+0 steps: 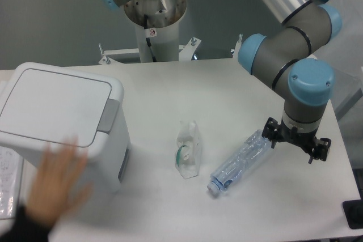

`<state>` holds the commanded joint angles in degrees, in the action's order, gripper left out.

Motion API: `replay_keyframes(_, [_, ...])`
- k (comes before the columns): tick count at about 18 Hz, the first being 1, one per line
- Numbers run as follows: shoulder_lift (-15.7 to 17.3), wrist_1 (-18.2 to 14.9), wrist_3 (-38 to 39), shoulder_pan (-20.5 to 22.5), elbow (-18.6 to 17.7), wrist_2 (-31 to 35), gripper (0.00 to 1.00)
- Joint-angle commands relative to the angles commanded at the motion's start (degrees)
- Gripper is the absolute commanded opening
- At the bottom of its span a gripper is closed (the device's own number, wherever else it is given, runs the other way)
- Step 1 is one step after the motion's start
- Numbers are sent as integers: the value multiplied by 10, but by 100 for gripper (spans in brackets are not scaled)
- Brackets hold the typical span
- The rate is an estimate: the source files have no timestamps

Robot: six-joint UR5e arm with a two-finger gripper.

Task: Open the trash can
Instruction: 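Raise the open gripper up from beside the water bottle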

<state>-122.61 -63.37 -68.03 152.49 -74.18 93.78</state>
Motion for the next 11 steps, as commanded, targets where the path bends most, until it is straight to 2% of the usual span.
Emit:
replay_keyframes(6, [1,0,2,-1,-1,-12,100])
replay_keyframes(9, [3,6,4,-3,-19,-39,100])
replay_keyframes(11, [21,11,13,-1,-36,-48,100])
